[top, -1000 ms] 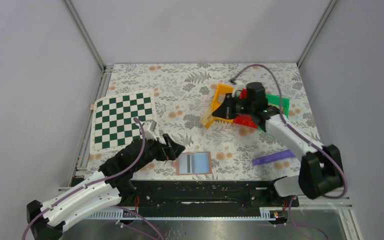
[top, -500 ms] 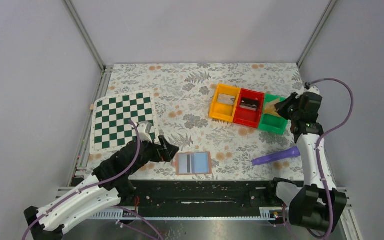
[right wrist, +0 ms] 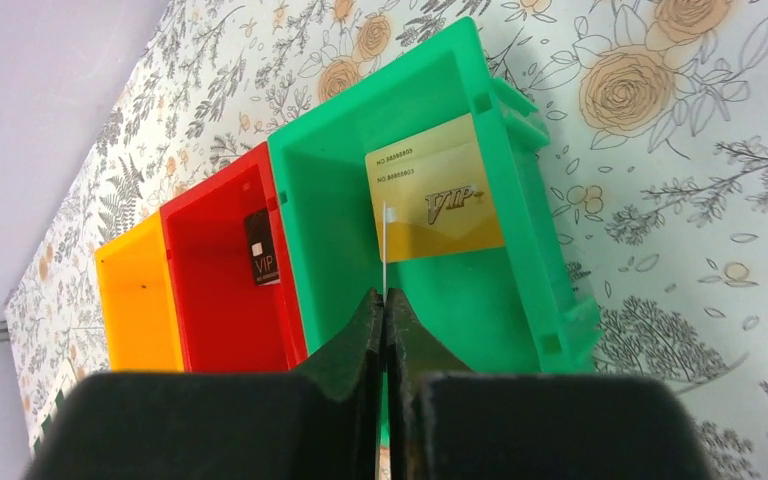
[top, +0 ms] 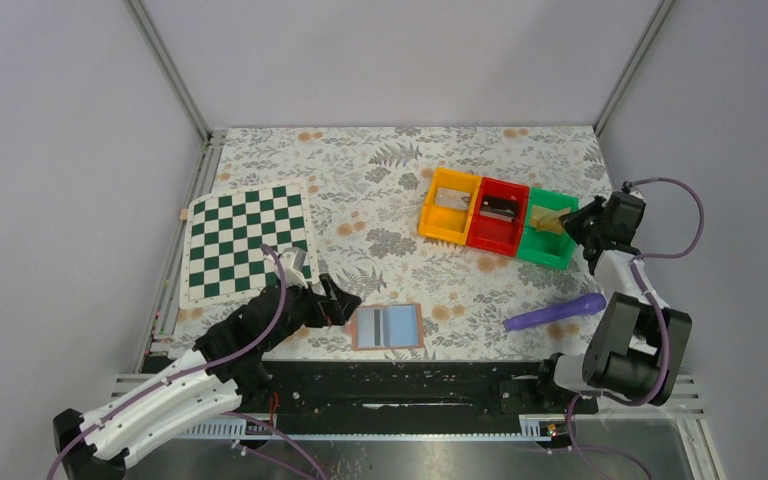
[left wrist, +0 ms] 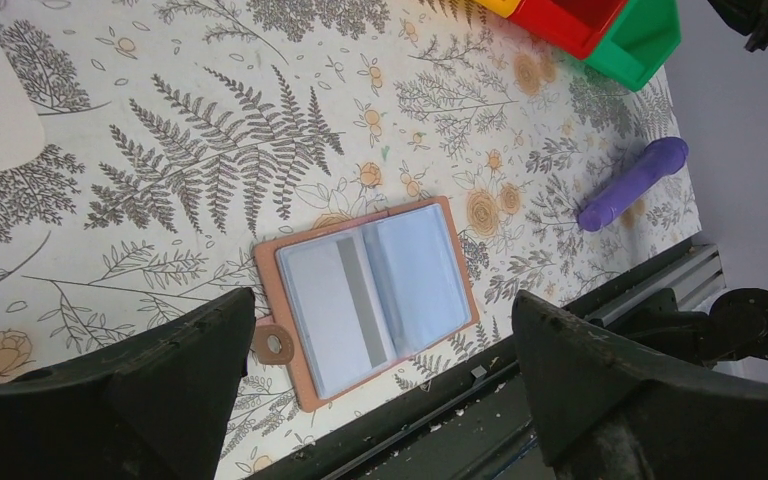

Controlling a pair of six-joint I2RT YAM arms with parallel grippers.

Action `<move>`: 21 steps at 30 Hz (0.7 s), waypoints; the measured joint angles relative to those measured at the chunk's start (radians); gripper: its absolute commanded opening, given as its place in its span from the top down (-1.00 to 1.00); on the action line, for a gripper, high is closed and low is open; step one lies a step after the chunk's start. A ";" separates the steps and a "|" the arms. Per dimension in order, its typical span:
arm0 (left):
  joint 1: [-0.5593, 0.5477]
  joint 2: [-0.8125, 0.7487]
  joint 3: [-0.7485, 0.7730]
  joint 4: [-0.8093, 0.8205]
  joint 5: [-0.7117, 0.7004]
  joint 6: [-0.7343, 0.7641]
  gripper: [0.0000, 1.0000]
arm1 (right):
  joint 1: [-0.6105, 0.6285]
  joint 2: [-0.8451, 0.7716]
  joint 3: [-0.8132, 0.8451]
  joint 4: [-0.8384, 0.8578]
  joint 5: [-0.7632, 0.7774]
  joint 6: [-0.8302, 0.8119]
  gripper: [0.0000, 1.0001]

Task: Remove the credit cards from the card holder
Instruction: Place the credit card in the storage box.

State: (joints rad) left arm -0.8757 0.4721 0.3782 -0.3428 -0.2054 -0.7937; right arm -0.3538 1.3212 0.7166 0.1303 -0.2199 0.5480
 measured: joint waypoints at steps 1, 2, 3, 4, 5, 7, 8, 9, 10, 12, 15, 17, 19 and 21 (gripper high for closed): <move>0.000 0.003 -0.004 0.005 0.001 -0.005 -0.97 | -0.002 0.022 0.001 0.020 -0.011 0.004 1.00; 0.000 0.007 -0.009 0.010 0.004 -0.012 -0.97 | -0.003 0.043 0.004 0.032 -0.024 0.008 1.00; 0.000 0.011 -0.013 0.017 0.006 -0.017 -0.97 | -0.005 0.070 0.010 0.045 -0.040 0.011 1.00; 0.000 0.015 -0.016 0.022 0.008 -0.020 -0.98 | -0.007 0.098 0.021 0.050 -0.057 0.012 1.00; 0.000 0.020 -0.018 0.027 0.011 -0.025 -0.97 | -0.008 0.122 0.030 0.057 -0.071 0.015 1.00; 0.000 0.027 -0.021 0.037 0.011 -0.028 -0.97 | -0.011 0.164 0.047 0.078 -0.100 0.019 0.99; 0.000 0.032 -0.021 0.041 0.013 -0.029 -0.97 | -0.013 0.182 0.052 0.093 -0.117 0.025 0.99; 0.000 0.039 -0.021 0.048 0.013 -0.030 -0.97 | -0.014 0.193 0.056 0.104 -0.127 0.028 0.98; 0.000 0.045 -0.021 0.054 0.014 -0.030 -0.98 | -0.014 0.208 0.061 0.117 -0.142 0.032 0.97; 0.000 0.060 -0.021 0.064 0.015 -0.030 -0.97 | -0.016 0.232 0.071 0.138 -0.159 0.037 0.92; 0.000 0.080 -0.021 0.068 0.015 -0.030 -0.98 | -0.016 0.265 0.088 0.159 -0.173 0.043 0.69; 0.000 0.090 -0.021 0.069 0.017 -0.030 -0.97 | -0.018 0.280 0.100 0.159 -0.181 0.045 0.58; 0.000 0.098 -0.021 0.072 0.018 -0.031 -0.97 | -0.019 0.287 0.109 0.158 -0.187 0.048 0.48; 0.001 0.100 -0.021 0.076 0.018 -0.031 -0.98 | -0.019 0.287 0.122 0.146 -0.186 0.047 0.43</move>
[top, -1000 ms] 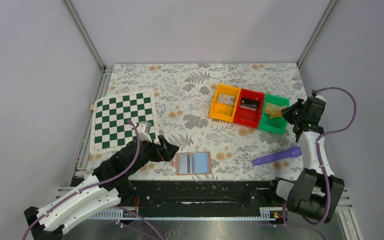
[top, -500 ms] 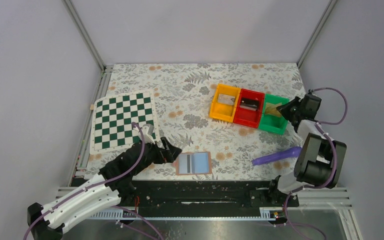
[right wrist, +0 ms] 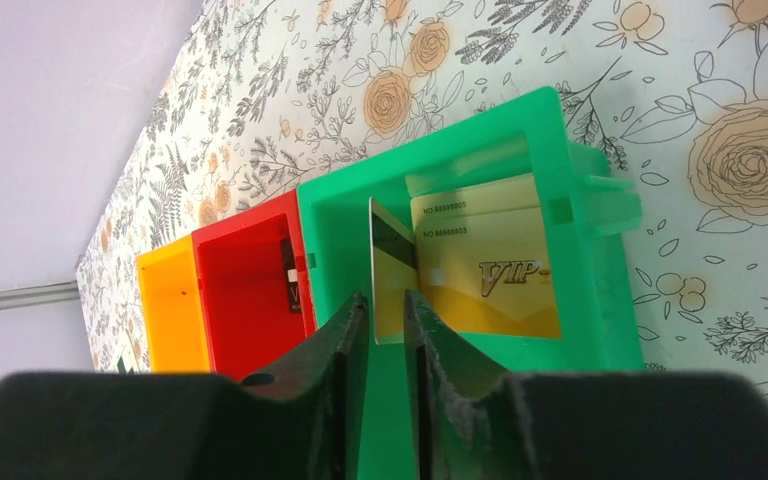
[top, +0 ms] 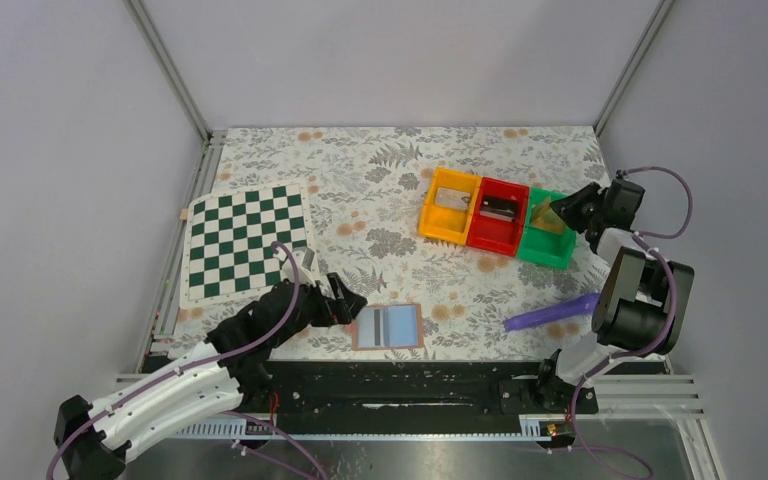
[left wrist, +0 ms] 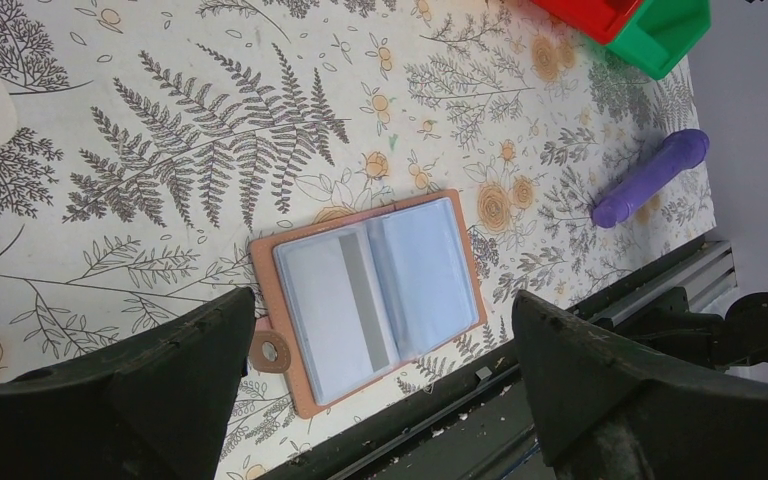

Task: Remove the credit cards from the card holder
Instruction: Place the credit card in the storage box.

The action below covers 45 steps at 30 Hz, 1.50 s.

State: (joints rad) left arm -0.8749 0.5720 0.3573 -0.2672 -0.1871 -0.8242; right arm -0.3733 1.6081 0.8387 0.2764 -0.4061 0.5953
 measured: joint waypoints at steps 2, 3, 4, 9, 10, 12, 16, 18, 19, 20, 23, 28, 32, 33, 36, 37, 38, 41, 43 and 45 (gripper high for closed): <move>0.000 0.000 0.000 0.002 0.000 0.000 -0.97 | 0.000 0.000 0.019 -0.023 0.004 -0.003 0.41; 0.000 0.000 0.000 0.003 0.000 0.000 -0.97 | -0.001 0.000 0.034 -0.040 0.005 -0.006 0.40; 0.000 0.000 0.000 0.004 0.000 0.000 -0.98 | -0.002 0.000 0.049 -0.055 0.009 -0.008 0.39; 0.000 -0.001 0.000 0.005 0.000 -0.004 -0.98 | -0.013 0.000 0.119 -0.129 0.050 -0.020 0.38; 0.000 -0.002 0.000 0.005 0.000 -0.005 -0.97 | -0.014 0.000 0.127 -0.146 0.060 -0.022 0.38; 0.000 -0.003 0.000 0.005 0.000 -0.008 -0.97 | -0.016 -0.002 0.131 -0.175 0.082 -0.026 0.37; 0.000 -0.008 0.000 0.006 0.001 -0.014 -0.98 | -0.018 -0.003 0.132 -0.232 0.099 -0.047 0.28; 0.000 -0.008 0.000 0.007 0.002 -0.015 -0.98 | -0.018 -0.003 0.150 -0.277 0.082 -0.072 0.29; 0.000 -0.007 0.000 0.007 0.003 -0.016 -0.97 | -0.018 -0.003 0.165 -0.302 0.076 -0.083 0.30; 0.000 -0.007 0.000 0.007 0.004 -0.016 -0.97 | -0.016 -0.003 0.180 -0.319 0.073 -0.093 0.31; 0.000 0.000 -0.006 0.012 0.008 -0.018 -0.97 | -0.003 -0.003 0.229 -0.343 0.062 -0.117 0.32; 0.000 0.021 -0.007 0.029 0.014 -0.019 -0.97 | 0.042 0.027 0.277 -0.377 0.052 -0.144 0.26; 0.000 0.031 -0.008 0.038 0.019 -0.019 -0.97 | 0.078 0.089 0.322 -0.431 0.063 -0.175 0.25; 0.000 0.032 -0.008 0.039 0.019 -0.019 -0.98 | 0.083 0.097 0.326 -0.444 0.068 -0.182 0.25; 0.000 0.034 -0.008 0.041 0.019 -0.019 -0.97 | 0.097 0.123 0.346 -0.487 0.083 -0.200 0.28; 0.000 0.038 -0.008 0.044 0.019 -0.019 -0.97 | 0.100 0.130 0.353 -0.497 0.084 -0.204 0.32; 0.000 0.040 -0.008 0.047 0.019 -0.019 -0.97 | 0.103 0.136 0.359 -0.503 0.084 -0.208 0.39; 0.000 0.054 -0.008 0.053 0.020 -0.019 -0.98 | 0.104 0.143 0.368 -0.510 0.084 -0.217 0.66; 0.000 0.063 -0.008 0.052 0.021 -0.019 -0.97 | 0.104 0.143 0.370 -0.512 0.084 -0.222 0.69; 0.000 0.067 -0.008 0.052 0.023 -0.019 -0.97 | 0.104 0.143 0.372 -0.512 0.084 -0.225 0.66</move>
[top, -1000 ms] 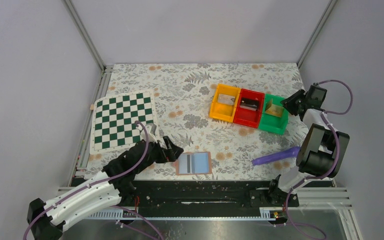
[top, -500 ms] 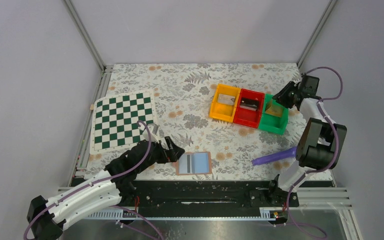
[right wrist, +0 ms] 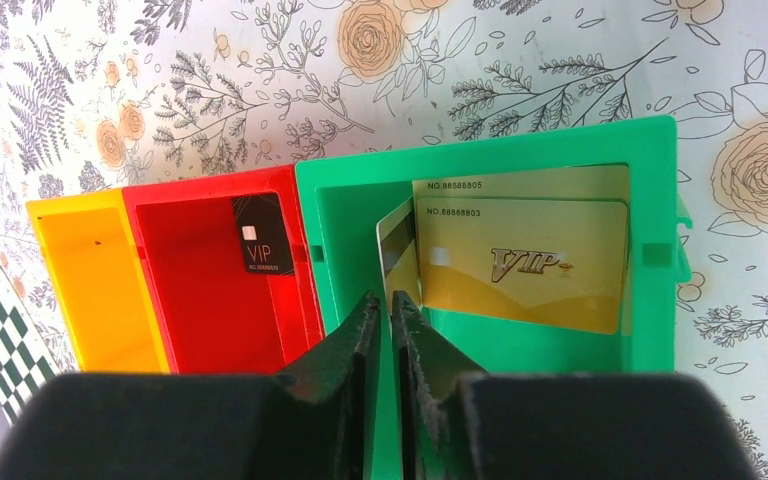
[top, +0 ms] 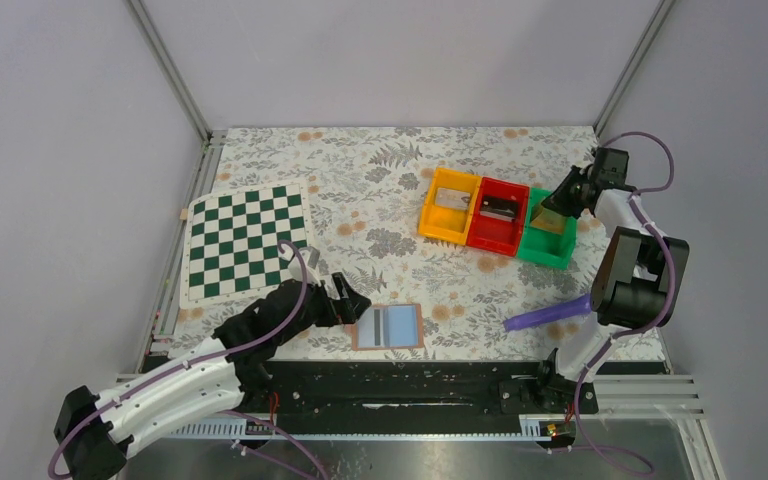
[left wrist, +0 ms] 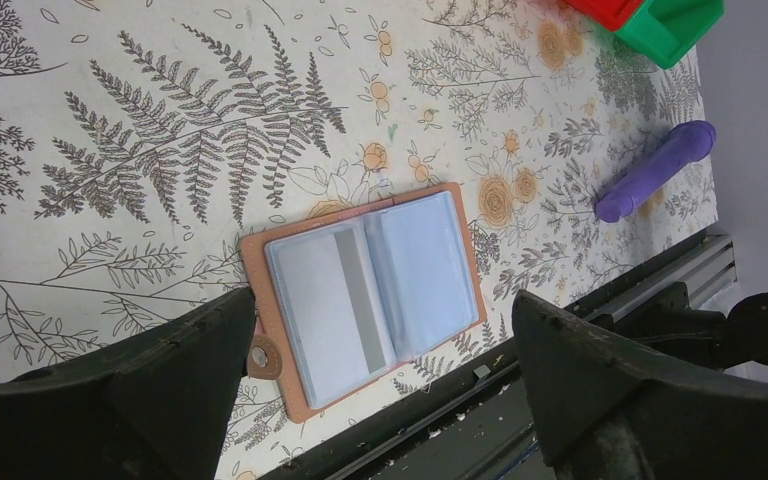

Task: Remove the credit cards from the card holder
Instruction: Place the credit card in the storage box.

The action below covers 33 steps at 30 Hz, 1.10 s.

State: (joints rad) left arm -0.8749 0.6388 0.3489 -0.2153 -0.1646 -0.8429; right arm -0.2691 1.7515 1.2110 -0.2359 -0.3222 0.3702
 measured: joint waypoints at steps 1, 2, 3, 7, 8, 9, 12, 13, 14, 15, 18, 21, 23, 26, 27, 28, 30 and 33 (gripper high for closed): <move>0.000 0.000 0.000 0.000 0.000 0.000 -0.97 | 0.000 0.000 0.001 -0.001 0.000 0.000 0.62; 0.000 -0.001 0.000 0.001 0.000 0.000 -0.97 | 0.000 0.000 0.004 -0.004 0.000 -0.001 0.60; 0.000 -0.002 0.000 0.000 0.000 0.000 -0.98 | 0.000 0.001 0.007 -0.008 0.000 -0.001 0.59; 0.000 -0.009 0.000 0.000 0.000 0.000 -0.97 | 0.001 0.015 0.026 -0.015 -0.002 -0.003 0.58; 0.000 -0.012 0.000 0.000 0.000 0.000 -0.97 | 0.001 0.020 0.027 -0.016 -0.002 -0.004 0.58; 0.000 -0.016 0.000 0.000 0.000 0.000 -0.98 | 0.001 0.024 0.028 -0.018 -0.001 -0.004 0.58; 0.000 -0.018 0.000 0.000 0.000 0.000 -0.97 | 0.001 0.034 0.028 -0.020 -0.001 -0.005 0.58; 0.000 -0.018 0.000 0.000 0.000 0.000 -0.97 | 0.002 0.037 0.029 -0.023 -0.001 -0.006 0.63; 0.000 -0.018 0.000 0.000 0.000 0.000 -0.97 | 0.002 0.040 0.031 -0.025 -0.001 -0.008 0.70; 0.000 -0.018 0.000 0.000 0.000 0.000 -0.98 | 0.003 0.043 0.033 -0.025 -0.001 -0.008 0.78; 0.000 -0.018 0.000 0.000 0.000 0.000 -0.97 | 0.005 0.047 0.038 -0.025 -0.001 -0.014 0.99; 0.000 -0.018 0.000 0.000 0.000 0.000 -0.97 | 0.005 0.047 0.039 -0.025 0.000 -0.019 1.00; 0.000 -0.020 0.000 -0.001 0.000 0.000 -0.98 | 0.005 0.041 0.039 -0.026 0.003 -0.023 1.00; 0.000 -0.026 0.000 -0.001 0.000 0.000 -0.97 | 0.005 0.015 0.039 -0.030 0.018 -0.030 1.00; 0.000 -0.027 0.000 -0.001 0.000 0.000 -0.97 | 0.005 0.002 0.039 -0.032 0.019 -0.033 1.00; 0.000 -0.028 0.000 -0.001 0.000 0.000 -0.98 | 0.003 -0.011 0.039 -0.034 0.022 -0.036 1.00; 0.002 -0.029 0.000 -0.001 0.000 0.000 -0.98 | -0.004 -0.031 0.039 -0.036 0.022 -0.042 1.00; 0.003 -0.029 0.000 -0.001 0.000 0.001 -0.97 | -0.019 -0.048 0.035 -0.034 0.015 -0.053 1.00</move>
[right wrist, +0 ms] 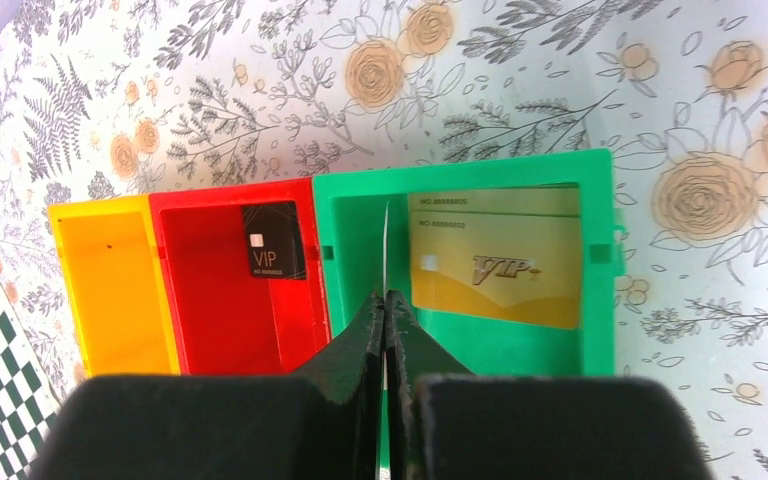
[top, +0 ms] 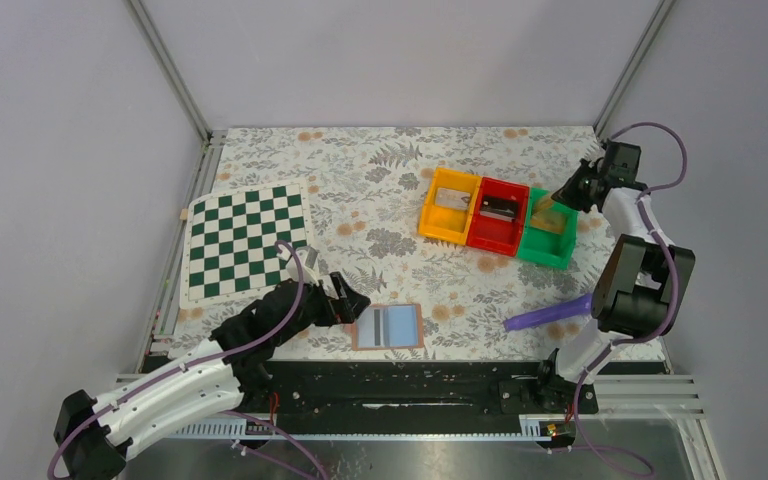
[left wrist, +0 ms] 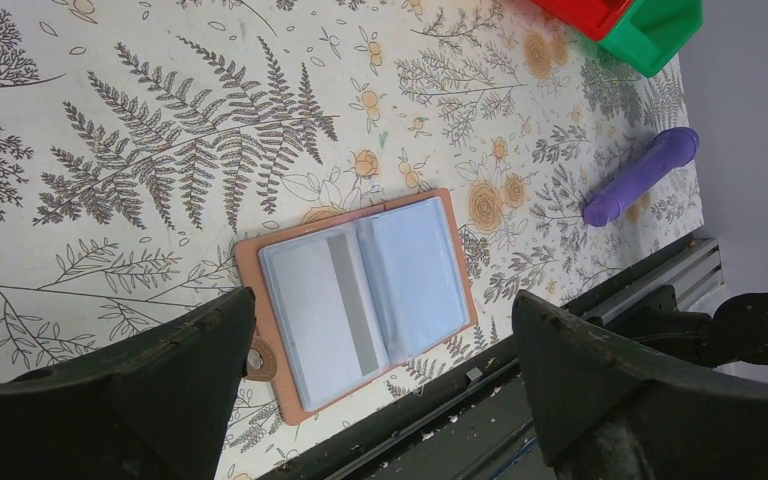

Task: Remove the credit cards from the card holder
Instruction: Place the credit card in the storage box.

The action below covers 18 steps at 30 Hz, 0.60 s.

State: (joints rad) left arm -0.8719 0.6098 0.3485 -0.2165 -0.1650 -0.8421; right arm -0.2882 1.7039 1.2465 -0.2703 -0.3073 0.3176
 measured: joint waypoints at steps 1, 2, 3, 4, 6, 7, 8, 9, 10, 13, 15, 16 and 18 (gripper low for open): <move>0.000 0.000 0.000 0.000 0.000 0.000 -0.97 | -0.009 -0.001 0.000 0.001 -0.003 -0.003 1.00; 0.001 0.001 0.000 0.000 0.000 0.000 -0.97 | -0.018 -0.001 -0.001 0.002 -0.009 -0.005 1.00; 0.001 0.002 0.000 0.000 0.000 0.000 -0.97 | -0.026 -0.001 -0.002 0.003 -0.015 -0.007 1.00; 0.001 0.003 0.000 0.000 0.000 0.000 -0.97 | -0.037 -0.001 -0.005 0.006 -0.026 -0.008 1.00; 0.001 0.009 0.000 0.001 0.000 0.000 -0.98 | -0.052 0.002 -0.005 0.010 -0.049 -0.010 1.00; 0.001 0.015 0.000 0.001 0.000 0.001 -0.97 | -0.057 0.004 -0.005 0.013 -0.056 -0.011 1.00; 0.001 0.018 0.000 0.001 0.000 0.001 -0.97 | -0.064 0.009 -0.005 0.017 -0.065 -0.012 0.99; 0.001 0.024 0.000 0.001 0.000 0.001 -0.97 | -0.067 0.014 -0.005 0.020 -0.072 -0.012 0.99; 0.001 0.027 0.000 0.001 0.000 0.001 -0.97 | -0.070 0.022 -0.006 0.025 -0.079 -0.012 0.98; 0.002 0.036 0.000 0.001 0.001 0.002 -0.97 | -0.073 0.040 -0.016 0.037 -0.093 -0.012 0.96; 0.002 0.040 0.000 0.002 0.001 0.002 -0.98 | -0.074 0.050 -0.022 0.039 -0.099 -0.012 0.96; 0.002 0.040 0.000 0.001 0.001 0.003 -0.97 | -0.074 0.052 -0.026 0.040 -0.099 -0.012 0.95; 0.002 0.040 0.000 0.002 0.002 0.003 -0.98 | -0.075 0.052 -0.031 0.043 -0.099 -0.013 0.95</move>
State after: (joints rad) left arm -0.8703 0.6502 0.3485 -0.2150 -0.1635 -0.8391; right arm -0.3630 1.7557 1.2156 -0.2268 -0.4061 0.3050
